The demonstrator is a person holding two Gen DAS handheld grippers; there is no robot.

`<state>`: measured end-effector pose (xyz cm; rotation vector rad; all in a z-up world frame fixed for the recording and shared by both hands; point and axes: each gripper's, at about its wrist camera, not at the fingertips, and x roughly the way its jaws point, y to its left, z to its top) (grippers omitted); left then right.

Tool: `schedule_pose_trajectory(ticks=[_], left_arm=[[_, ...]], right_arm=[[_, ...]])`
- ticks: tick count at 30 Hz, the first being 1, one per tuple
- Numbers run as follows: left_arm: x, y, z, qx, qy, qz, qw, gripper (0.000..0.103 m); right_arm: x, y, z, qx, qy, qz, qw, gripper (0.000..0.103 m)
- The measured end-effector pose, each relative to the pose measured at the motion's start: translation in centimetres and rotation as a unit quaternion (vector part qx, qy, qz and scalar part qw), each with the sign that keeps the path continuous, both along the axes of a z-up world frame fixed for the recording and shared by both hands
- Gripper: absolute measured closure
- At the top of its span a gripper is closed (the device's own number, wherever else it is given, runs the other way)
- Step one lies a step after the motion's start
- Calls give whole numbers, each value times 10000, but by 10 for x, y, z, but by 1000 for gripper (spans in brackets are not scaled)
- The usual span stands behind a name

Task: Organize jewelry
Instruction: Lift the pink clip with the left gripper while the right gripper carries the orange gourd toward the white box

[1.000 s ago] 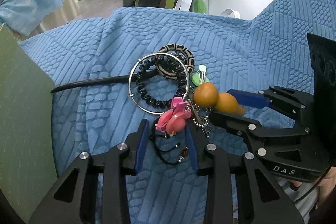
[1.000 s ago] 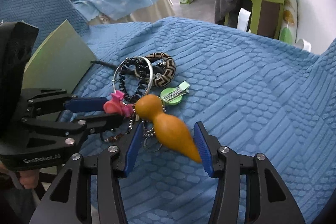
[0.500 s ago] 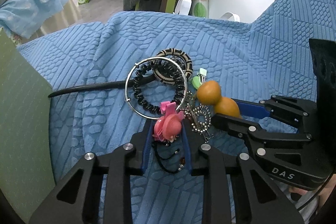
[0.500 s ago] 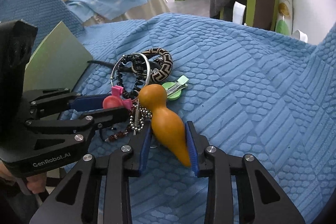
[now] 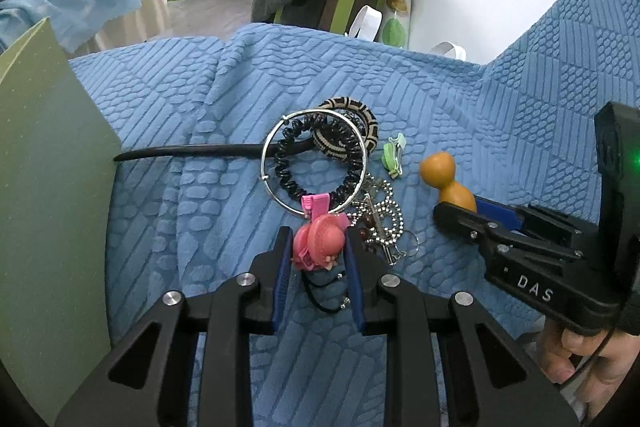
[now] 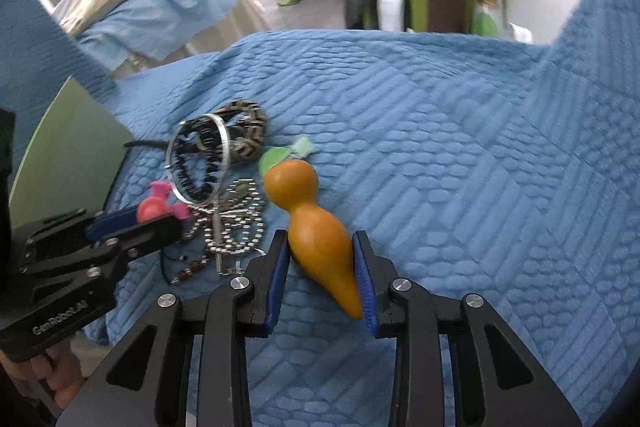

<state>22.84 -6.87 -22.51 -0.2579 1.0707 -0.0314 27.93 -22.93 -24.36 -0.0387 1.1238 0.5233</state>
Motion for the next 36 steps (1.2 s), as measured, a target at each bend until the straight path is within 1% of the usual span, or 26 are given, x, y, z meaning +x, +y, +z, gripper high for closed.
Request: schedule_pose_trajectory(ticks=[3, 8, 11, 13, 15, 17, 20, 24, 28, 34, 36], left_arm=[[-5, 2, 4, -64, -7, 21, 10000, 77], [-12, 4, 13, -131, -36, 34, 9999, 77], [-16, 7, 21, -137, -40, 54, 9999, 77], [-18, 9, 30, -227, -76, 64, 9997, 77], [-21, 10, 38, -249, -117, 66, 9996, 77], [-23, 13, 50, -272, -143, 76, 9995, 77], [-26, 18, 70, -306, -176, 113, 9993, 77], [-31, 27, 99, -341, -326, 153, 9988, 77], [-36, 37, 128, -439, -479, 211, 9977, 77], [-49, 50, 176, -361, -793, 181, 9960, 77], [-54, 55, 188, -299, -867, 193, 9956, 77]], right_arm=[[-1, -8, 2, -36, 14, -239, 9997, 74], [-9, -17, 9, -229, -66, -529, 9983, 74], [-16, -19, 19, -314, -218, -659, 9971, 74], [-21, -21, 27, -301, -235, -790, 9961, 74], [-25, -19, 33, -437, -274, -852, 9950, 74], [-29, -18, 43, -436, -340, -932, 9941, 74], [-36, -18, 64, -446, -483, -1056, 9922, 74], [-43, -15, 92, -405, -680, -1131, 9904, 74], [-48, -10, 122, -325, -883, -1119, 9893, 74], [-55, 5, 169, -127, -1184, -1089, 9869, 74], [-58, 11, 181, -121, -1315, -1056, 9856, 74]])
